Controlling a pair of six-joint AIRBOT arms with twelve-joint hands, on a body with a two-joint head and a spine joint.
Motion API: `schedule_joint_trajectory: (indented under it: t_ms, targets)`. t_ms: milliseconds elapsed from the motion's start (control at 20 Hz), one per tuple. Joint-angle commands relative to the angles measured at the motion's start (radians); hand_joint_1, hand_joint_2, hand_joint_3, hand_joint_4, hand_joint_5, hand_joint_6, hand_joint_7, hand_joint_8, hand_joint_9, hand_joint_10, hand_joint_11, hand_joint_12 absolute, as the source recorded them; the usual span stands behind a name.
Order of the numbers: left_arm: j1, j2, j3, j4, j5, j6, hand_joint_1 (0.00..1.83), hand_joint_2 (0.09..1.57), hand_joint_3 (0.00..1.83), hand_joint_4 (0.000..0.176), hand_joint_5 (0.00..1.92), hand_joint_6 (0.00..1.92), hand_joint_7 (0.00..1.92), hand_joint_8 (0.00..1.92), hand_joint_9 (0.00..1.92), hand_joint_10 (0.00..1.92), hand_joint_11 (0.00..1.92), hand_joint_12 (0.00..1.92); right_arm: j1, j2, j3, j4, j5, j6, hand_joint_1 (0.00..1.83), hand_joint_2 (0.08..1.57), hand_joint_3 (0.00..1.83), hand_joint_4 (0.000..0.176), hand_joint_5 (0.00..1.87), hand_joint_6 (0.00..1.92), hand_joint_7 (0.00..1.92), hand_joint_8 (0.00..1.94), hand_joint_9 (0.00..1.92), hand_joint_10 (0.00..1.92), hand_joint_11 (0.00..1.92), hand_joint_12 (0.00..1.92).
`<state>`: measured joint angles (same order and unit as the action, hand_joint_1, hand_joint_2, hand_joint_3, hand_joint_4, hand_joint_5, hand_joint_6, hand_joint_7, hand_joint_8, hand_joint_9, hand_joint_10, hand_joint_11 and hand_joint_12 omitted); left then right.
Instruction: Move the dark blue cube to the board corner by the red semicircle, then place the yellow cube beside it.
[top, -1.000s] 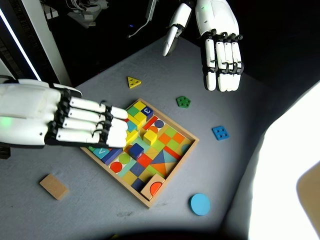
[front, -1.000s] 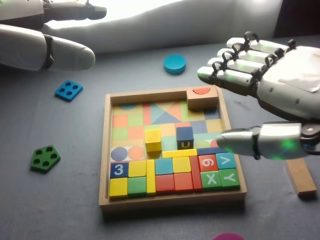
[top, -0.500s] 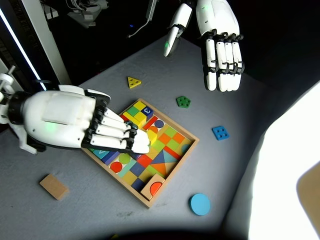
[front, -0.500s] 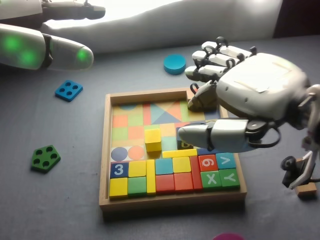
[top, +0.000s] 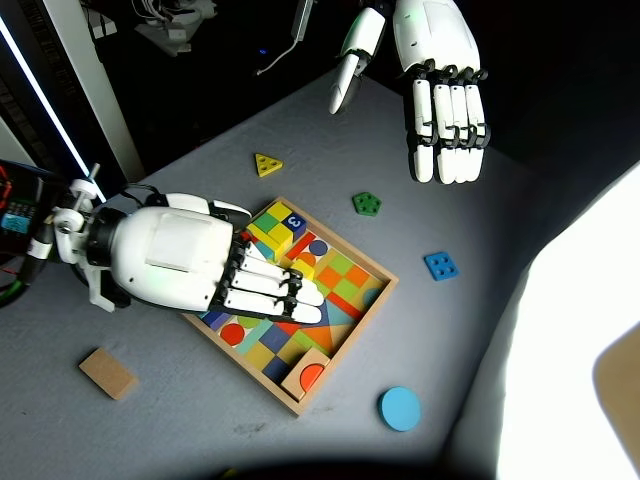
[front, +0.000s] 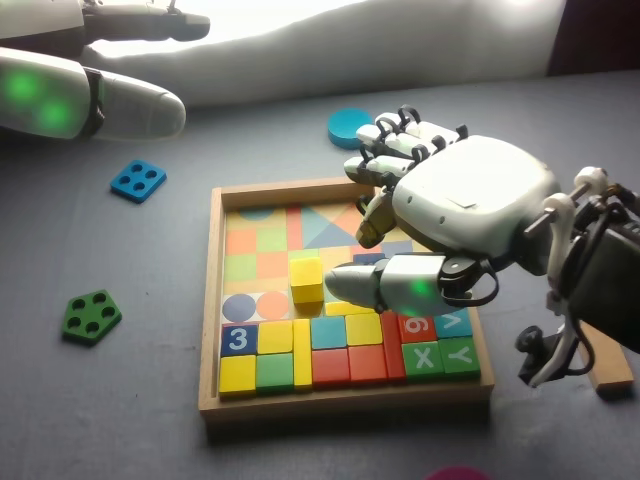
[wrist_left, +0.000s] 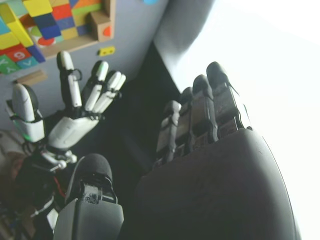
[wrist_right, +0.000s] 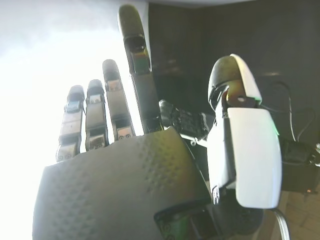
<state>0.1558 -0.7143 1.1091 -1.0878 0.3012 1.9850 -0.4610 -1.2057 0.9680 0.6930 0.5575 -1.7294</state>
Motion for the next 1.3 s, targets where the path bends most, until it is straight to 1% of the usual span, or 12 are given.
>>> schedule_joint_trajectory:
  t_ms: [0,150,250,300,350,500,650,950,1050,1150,1200,1250]
  targets:
    - [-0.011,-0.001,0.002,-0.032,-0.049,-0.003,0.00,1.21,0.00,0.052,0.04,0.00,0.04,0.00,0.05,0.00,0.00,0.26,0.002,-0.001,0.005,-0.029,0.095,0.000,0.00,1.14,0.00,0.000,0.89,0.03,0.23,0.00,0.00,0.00,0.00,0.00]
    - [-0.011,-0.001,0.002,-0.032,-0.049,-0.003,0.00,1.21,0.00,0.065,0.05,0.00,0.05,0.00,0.06,0.00,0.00,0.29,-0.013,-0.025,0.022,-0.029,0.097,0.000,0.00,1.14,0.00,0.000,0.89,0.03,0.21,0.01,0.00,0.00,0.00,0.00]
    - [-0.011,-0.001,0.002,-0.032,-0.049,-0.003,0.00,1.21,0.00,0.055,0.04,0.00,0.06,0.00,0.07,0.00,0.00,0.30,-0.021,-0.030,0.025,-0.029,0.096,0.000,0.00,1.14,0.00,0.000,0.88,0.03,0.23,0.01,0.00,0.00,0.00,0.00]
    - [-0.011,-0.001,0.002,-0.032,-0.049,-0.003,0.00,1.21,0.00,0.054,0.05,0.00,0.06,0.00,0.07,0.00,0.00,0.30,-0.022,-0.031,0.025,-0.029,0.096,0.000,0.00,1.14,0.00,0.000,0.88,0.02,0.24,0.02,0.00,0.00,0.00,0.00]
    - [-0.011,-0.001,0.002,-0.032,-0.049,-0.003,0.00,1.22,0.00,0.049,0.06,0.00,0.05,0.00,0.06,0.00,0.00,0.25,-0.023,-0.031,0.025,-0.029,0.096,0.000,0.00,1.14,0.00,0.000,0.88,0.02,0.24,0.01,0.00,0.00,0.00,0.00]
    - [-0.011,-0.001,0.002,-0.032,-0.045,-0.003,0.00,1.21,0.00,0.061,0.03,0.00,0.04,0.00,0.05,0.00,0.00,0.28,-0.033,-0.031,0.034,-0.028,0.093,0.002,0.00,1.14,0.00,0.000,0.87,0.02,0.24,0.01,0.00,0.00,0.00,0.00]
    - [-0.011,-0.002,0.001,-0.032,-0.045,-0.003,0.00,1.20,0.00,0.056,0.05,0.00,0.07,0.01,0.07,0.01,0.00,0.35,-0.047,-0.032,0.037,-0.028,0.063,0.011,0.00,1.14,0.00,0.000,0.88,0.02,0.27,0.02,0.00,0.00,0.00,0.00]
    - [-0.011,-0.002,0.001,-0.032,-0.044,-0.003,0.00,1.22,0.00,0.046,0.05,0.00,0.06,0.00,0.05,0.00,0.00,0.27,-0.048,-0.031,0.040,-0.028,0.065,-0.001,0.00,1.14,0.00,0.000,0.88,0.02,0.29,0.02,0.00,0.00,0.00,0.00]
    - [-0.011,-0.002,0.001,-0.032,-0.044,-0.003,0.00,1.22,0.00,0.056,0.05,0.00,0.06,0.00,0.06,0.00,0.00,0.29,-0.050,-0.022,0.046,-0.028,0.065,-0.001,0.00,1.14,0.00,0.000,0.87,0.01,0.29,0.01,0.00,0.00,0.00,0.00]
    - [-0.011,-0.002,0.001,-0.032,-0.044,-0.003,0.00,1.21,0.00,0.052,0.05,0.00,0.06,0.00,0.06,0.00,0.00,0.29,-0.051,-0.009,0.053,-0.028,0.065,-0.001,0.00,1.14,0.00,0.000,0.89,0.02,0.30,0.02,0.00,0.00,0.00,0.00]
    - [-0.011,-0.002,0.001,-0.032,-0.044,-0.003,0.00,1.21,0.00,0.059,0.04,0.00,0.05,0.00,0.05,0.00,0.00,0.26,-0.050,-0.003,0.059,-0.028,0.064,-0.001,0.00,1.14,0.00,0.000,0.90,0.02,0.33,0.03,0.01,0.01,0.00,0.00]
    - [-0.011,-0.002,0.001,-0.032,-0.044,-0.003,0.00,1.21,0.00,0.054,0.04,0.00,0.05,0.00,0.06,0.00,0.00,0.29,-0.050,-0.002,0.065,-0.028,0.064,0.000,0.00,1.14,0.00,0.000,0.90,0.02,0.34,0.03,0.02,0.01,0.00,0.00]
